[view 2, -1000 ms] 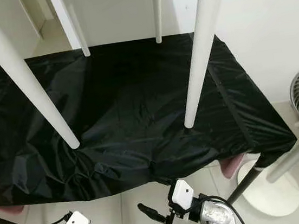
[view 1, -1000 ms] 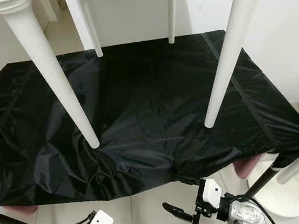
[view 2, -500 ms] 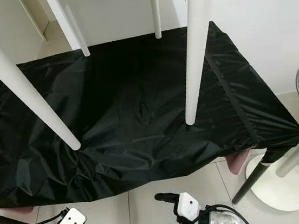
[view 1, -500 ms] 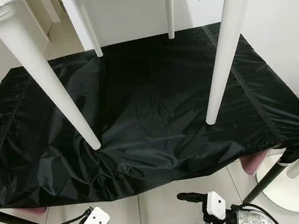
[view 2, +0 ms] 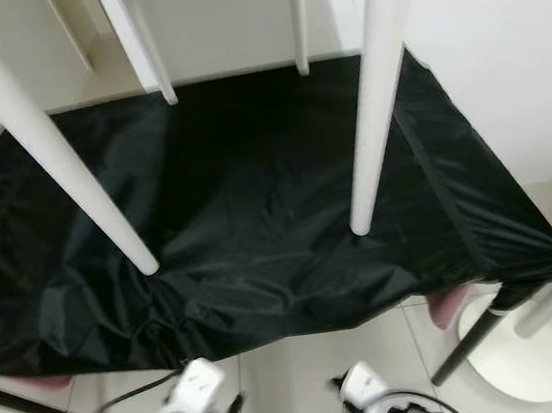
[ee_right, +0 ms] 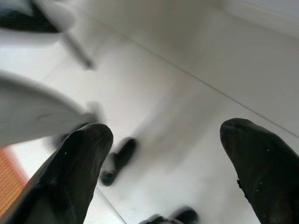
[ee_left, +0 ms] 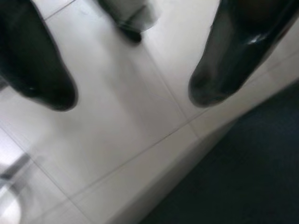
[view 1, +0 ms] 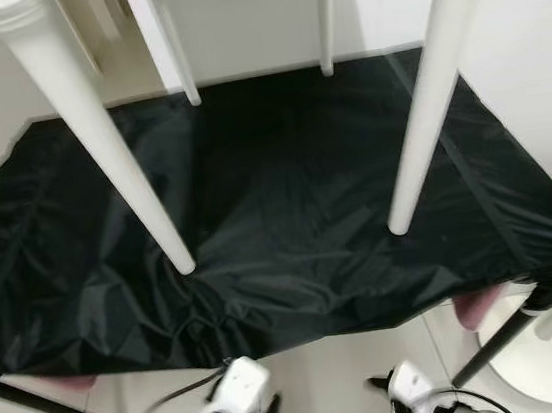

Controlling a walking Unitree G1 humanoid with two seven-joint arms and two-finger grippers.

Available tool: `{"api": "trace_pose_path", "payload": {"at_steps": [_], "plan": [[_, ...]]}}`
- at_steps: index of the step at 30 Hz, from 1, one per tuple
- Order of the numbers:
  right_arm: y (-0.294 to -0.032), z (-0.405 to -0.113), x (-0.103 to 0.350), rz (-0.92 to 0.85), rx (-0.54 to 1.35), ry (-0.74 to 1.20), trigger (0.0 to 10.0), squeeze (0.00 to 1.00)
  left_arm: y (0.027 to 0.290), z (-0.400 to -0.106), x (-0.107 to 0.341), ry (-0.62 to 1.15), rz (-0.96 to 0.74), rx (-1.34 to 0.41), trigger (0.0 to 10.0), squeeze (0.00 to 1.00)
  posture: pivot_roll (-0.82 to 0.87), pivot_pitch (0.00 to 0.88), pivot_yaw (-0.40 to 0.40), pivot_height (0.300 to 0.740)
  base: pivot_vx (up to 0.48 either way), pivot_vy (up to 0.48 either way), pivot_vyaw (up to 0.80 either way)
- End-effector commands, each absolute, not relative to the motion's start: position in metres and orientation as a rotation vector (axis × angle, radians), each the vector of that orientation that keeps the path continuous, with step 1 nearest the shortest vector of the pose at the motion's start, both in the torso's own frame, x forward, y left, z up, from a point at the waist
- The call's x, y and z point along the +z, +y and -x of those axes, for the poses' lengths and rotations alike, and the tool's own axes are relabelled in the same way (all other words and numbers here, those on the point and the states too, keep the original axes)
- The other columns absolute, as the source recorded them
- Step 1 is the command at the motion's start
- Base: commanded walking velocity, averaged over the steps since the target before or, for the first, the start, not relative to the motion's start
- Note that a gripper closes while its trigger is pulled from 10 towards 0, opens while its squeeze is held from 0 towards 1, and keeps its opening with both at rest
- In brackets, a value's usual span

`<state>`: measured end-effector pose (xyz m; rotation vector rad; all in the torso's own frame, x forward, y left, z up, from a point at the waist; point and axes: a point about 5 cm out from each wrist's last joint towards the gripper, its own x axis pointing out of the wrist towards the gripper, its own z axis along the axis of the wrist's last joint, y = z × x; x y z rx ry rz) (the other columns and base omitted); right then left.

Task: Building children table

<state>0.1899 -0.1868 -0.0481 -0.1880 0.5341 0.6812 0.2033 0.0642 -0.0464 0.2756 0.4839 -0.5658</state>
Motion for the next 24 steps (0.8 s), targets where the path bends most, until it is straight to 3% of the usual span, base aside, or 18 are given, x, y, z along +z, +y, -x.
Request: {"api": "trace_pose_path", "payload": {"at_steps": [1, 2, 5, 6, 7, 8, 9, 11, 12, 14, 19, 24], "plan": [[-0.197, -0.184, -0.057, 0.157, 0.530, 0.613, 10.0, 0.00, 0.039, -0.196, -0.046, 0.509, -0.243, -0.447, 10.0, 0.00, 0.09, 0.007, 0.056, 0.740, 0.000, 0.000, 0.00], [-0.199, -0.184, -0.061, 0.136, 0.452, 0.654, 10.0, 0.00, 0.020, -0.192, -0.041, 0.504, -0.216, -0.425, 10.0, 0.00, 0.08, 0.003, 0.041, 0.740, 0.000, 0.000, 0.00], [-0.201, -0.181, -0.067, 0.107, 0.350, 0.710, 10.0, 0.00, 0.001, -0.188, -0.035, 0.505, -0.193, -0.391, 10.0, 0.00, 0.07, 0.000, 0.024, 0.740, 0.000, 0.000, 0.00], [-0.201, -0.178, -0.070, 0.090, 0.317, 0.733, 10.0, 0.00, 0.017, -0.192, -0.038, 0.513, -0.187, -0.371, 10.0, 0.00, 0.07, 0.000, 0.024, 0.740, 0.000, 0.000, 0.00], [-0.201, -0.178, -0.070, 0.090, 0.317, 0.733, 10.0, 0.00, 0.017, -0.192, -0.038, 0.513, -0.187, -0.371, 10.0, 0.00, 0.07, 0.000, 0.024, 0.740, 0.000, 0.000, 0.00], [-0.201, -0.176, -0.073, 0.073, 0.289, 0.753, 10.0, 0.00, 0.038, -0.195, -0.042, 0.527, -0.176, -0.357, 10.0, 0.00, 0.07, 0.000, 0.013, 0.740, 0.000, 0.000, 0.00], [-0.201, -0.176, -0.073, 0.073, 0.289, 0.753, 10.0, 0.00, 0.038, -0.195, -0.042, 0.527, -0.176, -0.357, 10.0, 0.00, 0.07, 0.000, 0.013, 0.740, 0.000, 0.000, 0.00], [-0.198, -0.167, -0.080, 0.070, 0.241, 0.805, 10.0, 0.00, 0.095, -0.201, -0.056, 0.577, -0.214, -0.344, 10.0, 0.00, 0.06, 0.000, -0.003, 0.740, 0.000, 0.000, 0.00], [-0.198, -0.167, -0.080, 0.070, 0.241, 0.805, 10.0, 0.00, 0.095, -0.201, -0.056, 0.577, -0.214, -0.344, 10.0, 0.00, 0.06, 0.000, -0.003, 0.740, 0.000, 0.000, 0.00], [-0.194, -0.161, -0.084, 0.078, 0.218, 0.841, 10.0, 0.00, 0.155, -0.199, -0.064, 0.649, -0.258, -0.311, 10.0, 0.00, 0.06, 0.000, -0.008, 0.740, 0.000, 0.000, 0.00], [-0.195, -0.160, -0.086, 0.096, 0.193, 0.861, 10.0, 0.00, 0.192, -0.189, -0.070, 0.741, -0.278, -0.249, 10.0, 0.00, 0.05, 0.000, -0.003, 0.740, 0.000, 0.000, 0.00], [-0.199, -0.159, -0.087, 0.102, 0.139, 0.883, 10.0, 0.00, 0.204, -0.180, -0.075, 0.809, -0.307, -0.188, 10.0, 0.00, 0.06, 0.000, 0.004, 0.740, 0.000, 0.000, 0.00]]}}
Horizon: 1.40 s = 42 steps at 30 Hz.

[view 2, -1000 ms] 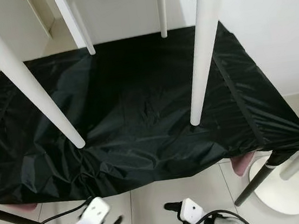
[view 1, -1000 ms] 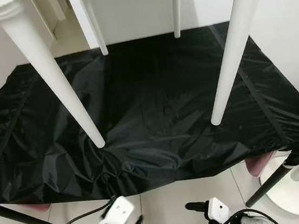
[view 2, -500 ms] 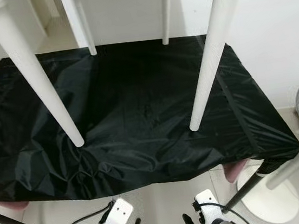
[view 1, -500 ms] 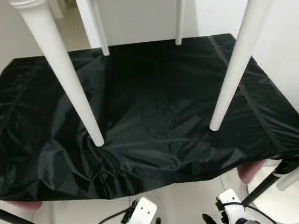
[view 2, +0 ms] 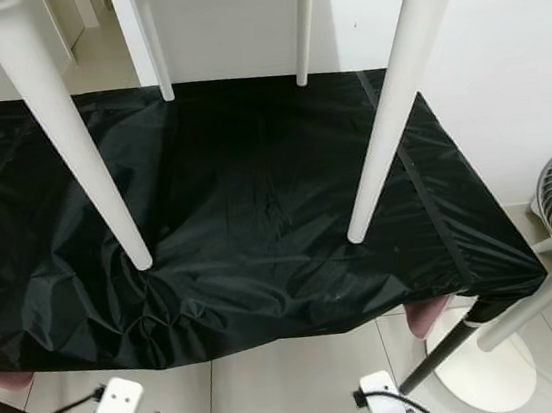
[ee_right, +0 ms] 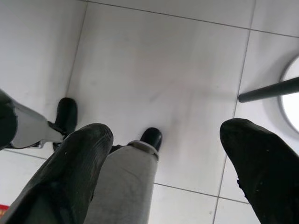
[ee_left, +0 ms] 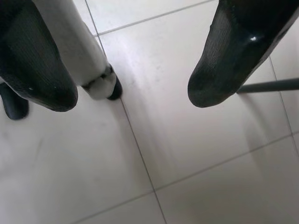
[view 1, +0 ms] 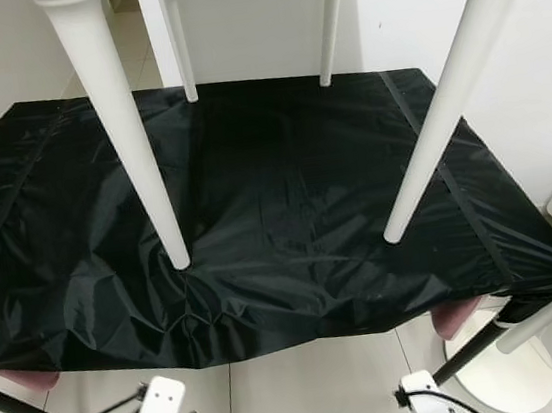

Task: Building children table

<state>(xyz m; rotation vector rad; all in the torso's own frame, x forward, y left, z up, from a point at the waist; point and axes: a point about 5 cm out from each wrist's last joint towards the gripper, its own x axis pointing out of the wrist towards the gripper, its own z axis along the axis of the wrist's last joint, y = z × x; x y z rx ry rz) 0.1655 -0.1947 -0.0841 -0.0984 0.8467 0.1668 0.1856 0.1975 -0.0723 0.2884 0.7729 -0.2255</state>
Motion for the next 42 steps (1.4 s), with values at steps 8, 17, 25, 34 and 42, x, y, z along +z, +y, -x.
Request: {"api": "trace_pose_path", "payload": {"at_steps": [8, 17, 25, 34, 42], "plan": [[-0.197, -0.159, -0.088, 0.115, 0.113, 0.892, 10.0, 0.00, 0.191, -0.173, -0.083, 0.851, -0.323, -0.135, 10.0, 0.00, 0.06, 0.000, 0.007, 0.740, 0.000, 0.000, 0.00], [-0.193, -0.158, -0.090, 0.164, 0.098, 0.897, 10.0, 0.00, 0.182, -0.156, -0.094, 0.937, -0.304, -0.090, 10.0, 0.00, 0.05, 0.000, -0.045, 0.740, 0.000, 0.000, 0.00], [-0.188, -0.156, -0.092, 0.209, 0.101, 0.911, 10.0, 0.00, 0.199, -0.143, -0.097, 0.994, -0.308, 0.079, 10.0, 0.00, 0.09, 0.000, -0.016, 0.740, 0.000, 0.000, 0.00], [-0.184, -0.157, -0.093, 0.166, 0.074, 0.942, 10.0, 0.00, 0.192, -0.150, -0.097, 1.006, -0.267, -0.005, 10.0, 0.00, 0.07, 0.000, 0.016, 0.740, 0.000, 0.000, 0.00], [-0.173, -0.155, -0.096, 0.144, 0.108, 0.965, 10.0, 0.00, 0.177, -0.148, -0.100, 1.039, -0.248, -0.086, 10.0, 0.00, 0.03, 0.000, 0.038, 0.740, 0.000, 0.000, 0.00]]}}
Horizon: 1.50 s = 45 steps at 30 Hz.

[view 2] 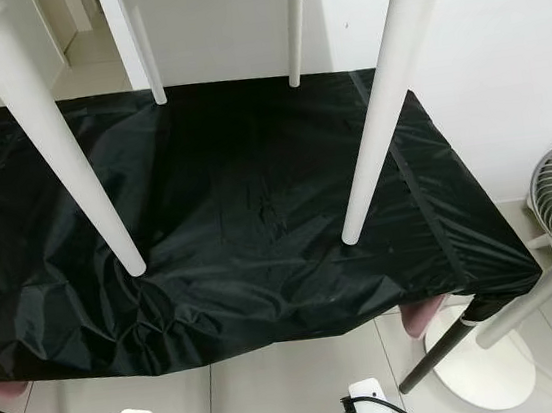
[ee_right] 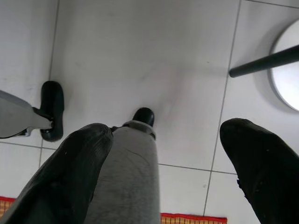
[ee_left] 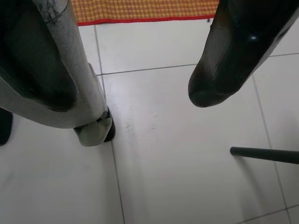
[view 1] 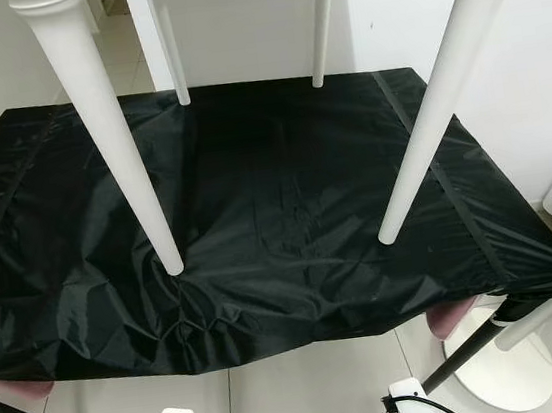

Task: Building children table

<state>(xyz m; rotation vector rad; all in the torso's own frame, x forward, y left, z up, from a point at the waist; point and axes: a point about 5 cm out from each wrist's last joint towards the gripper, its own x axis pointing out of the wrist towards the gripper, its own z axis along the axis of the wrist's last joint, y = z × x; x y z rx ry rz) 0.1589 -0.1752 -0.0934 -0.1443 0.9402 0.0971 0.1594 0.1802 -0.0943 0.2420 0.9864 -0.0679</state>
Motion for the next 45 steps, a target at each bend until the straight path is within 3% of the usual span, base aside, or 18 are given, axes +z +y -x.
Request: {"api": "trace_pose_path", "payload": {"at_steps": [1, 22, 45], "plan": [[-0.173, -0.154, -0.096, 0.147, 0.112, 0.967, 10.0, 0.00, 0.175, -0.146, -0.101, 1.043, -0.247, -0.103, 10.0, 0.00, 0.03, 0.000, 0.039, 0.740, 0.000, 0.000, 0.00], [-0.173, -0.152, -0.097, 0.208, 0.167, 0.991, 10.0, 0.00, 0.165, -0.139, -0.105, 1.093, -0.211, -0.141, 10.0, 0.00, 0.09, 0.000, -0.015, 0.740, 0.000, 0.000, 0.00], [-0.175, -0.153, -0.097, 0.190, 0.142, 0.998, 10.0, 0.00, 0.170, -0.141, -0.103, 1.090, -0.194, -0.127, 10.0, 0.00, 0.07, 0.000, -0.004, 0.740, 0.000, -0.447, 0.00]]}}
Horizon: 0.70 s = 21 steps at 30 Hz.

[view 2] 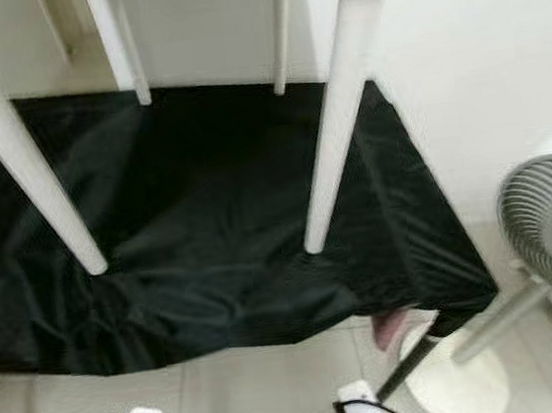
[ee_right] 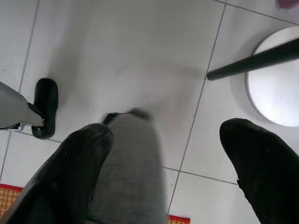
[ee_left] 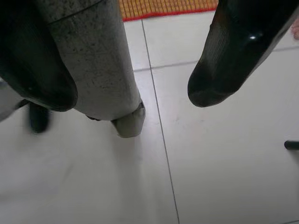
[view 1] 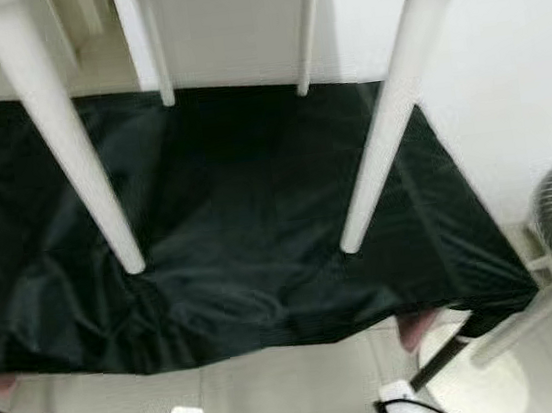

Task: Building children table

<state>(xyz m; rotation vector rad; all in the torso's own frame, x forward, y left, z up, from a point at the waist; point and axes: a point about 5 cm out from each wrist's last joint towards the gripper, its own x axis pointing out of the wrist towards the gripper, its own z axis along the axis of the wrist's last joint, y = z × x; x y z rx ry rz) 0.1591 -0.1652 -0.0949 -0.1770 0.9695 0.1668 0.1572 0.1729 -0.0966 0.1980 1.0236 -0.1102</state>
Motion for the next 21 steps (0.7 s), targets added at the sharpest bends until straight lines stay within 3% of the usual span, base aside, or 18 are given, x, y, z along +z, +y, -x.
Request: {"api": "trace_pose_path", "payload": {"at_steps": [1, 8, 21], "plan": [[-0.1751, -0.1530, -0.0970, 0.190, 0.142, 0.998, 10.0, 0.00, 0.1695, -0.1411, -0.1035, 1.090, -0.194, -0.127, 10.0, 0.00, 0.07, 0.000, -0.004, 0.740, 0.000, -0.480, 0.00], [-0.1749, -0.1531, -0.0970, 0.192, 0.142, 0.998, 10.0, 0.00, 0.1697, -0.1426, -0.1029, 1.085, -0.191, -0.123, 10.0, 0.00, 0.07, 0.000, -0.006, 0.740, 0.000, -0.480, 0.00], [-0.1762, -0.1517, -0.0974, 0.224, 0.157, 1.000, 10.0, 0.00, 0.1644, -0.1460, -0.1019, 1.068, -0.173, -0.130, 10.0, 0.00, 0.08, 0.000, -0.018, 0.740, 0.000, 0.000, 0.00]]}}
